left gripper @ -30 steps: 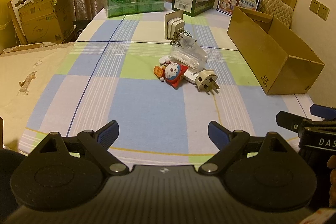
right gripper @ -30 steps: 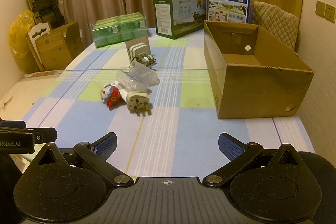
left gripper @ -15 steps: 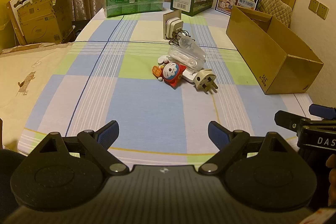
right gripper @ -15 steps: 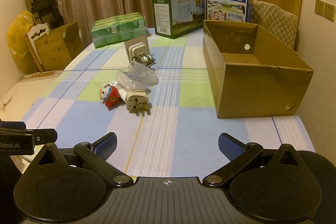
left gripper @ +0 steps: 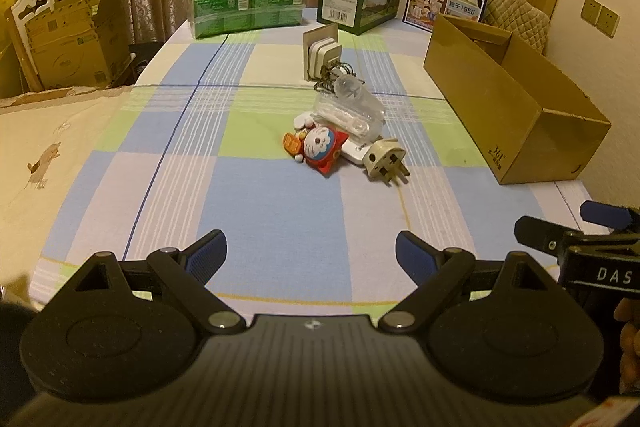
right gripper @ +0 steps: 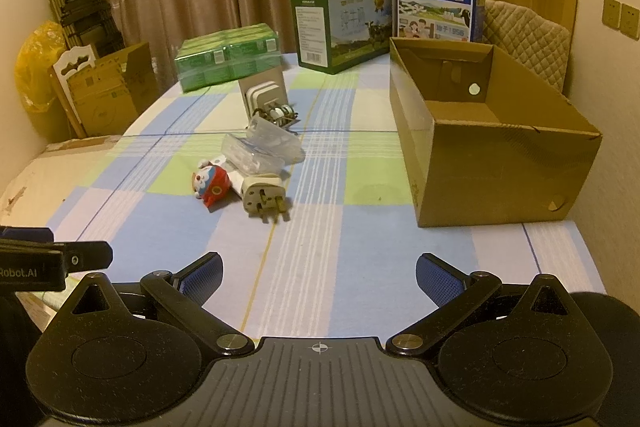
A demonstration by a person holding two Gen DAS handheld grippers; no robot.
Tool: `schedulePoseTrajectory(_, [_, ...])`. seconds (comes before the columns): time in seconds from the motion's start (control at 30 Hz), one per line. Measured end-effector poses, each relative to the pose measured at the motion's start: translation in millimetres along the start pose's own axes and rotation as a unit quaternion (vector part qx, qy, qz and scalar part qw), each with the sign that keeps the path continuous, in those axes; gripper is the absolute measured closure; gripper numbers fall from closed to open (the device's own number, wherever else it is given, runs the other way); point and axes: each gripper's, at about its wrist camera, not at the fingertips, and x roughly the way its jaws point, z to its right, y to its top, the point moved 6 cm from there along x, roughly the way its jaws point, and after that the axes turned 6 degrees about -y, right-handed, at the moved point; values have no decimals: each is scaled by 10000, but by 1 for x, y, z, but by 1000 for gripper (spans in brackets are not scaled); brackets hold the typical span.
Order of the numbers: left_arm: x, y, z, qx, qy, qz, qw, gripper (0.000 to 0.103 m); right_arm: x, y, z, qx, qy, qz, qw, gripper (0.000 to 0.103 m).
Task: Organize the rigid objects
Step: 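Grasp the white plug adapter with the right tool while the left tool grasps the red Doraemon figure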
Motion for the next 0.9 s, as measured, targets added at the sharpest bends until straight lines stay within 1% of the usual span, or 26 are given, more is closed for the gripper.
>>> schedulePoseTrajectory(0.17, [8, 20, -8, 155, 7, 116, 9998, 14, 11, 14, 0, -80, 3, 127, 9999, 2])
schedulePoseTrajectory(0.27, [19, 39, -13, 496, 56, 215, 9985, 14, 23, 25, -3, -160, 90, 234, 9996, 3])
schedulePoseTrajectory(0.37, [35, 57, -20, 747, 54, 247, 9969, 14, 37, 35, -8, -273, 219, 311, 9989, 3])
schedulePoseTrajectory(0.5, [64, 70, -31, 1005, -19, 216, 9947, 14, 66, 43, -18, -423, 380, 314, 9979, 3])
schedulePoseTrajectory(0.7, [114, 71, -54, 991, -217, 13, 9948, 14, 114, 46, -32, -584, 692, 147, 9958, 4])
schedulePoseTrajectory(0.77, [126, 69, -60, 940, -335, -30, 9950, 14, 129, 46, -36, -574, 833, 36, 9949, 11])
schedulePoseTrajectory(0.83, [136, 66, -65, 848, -409, -57, 9955, 14, 142, 47, -41, -620, 894, -33, 9941, 15])
schedulePoseTrajectory(0.9, [147, 62, -69, 805, -426, -187, 9957, 14, 151, 47, -46, -639, 965, -67, 9933, 18])
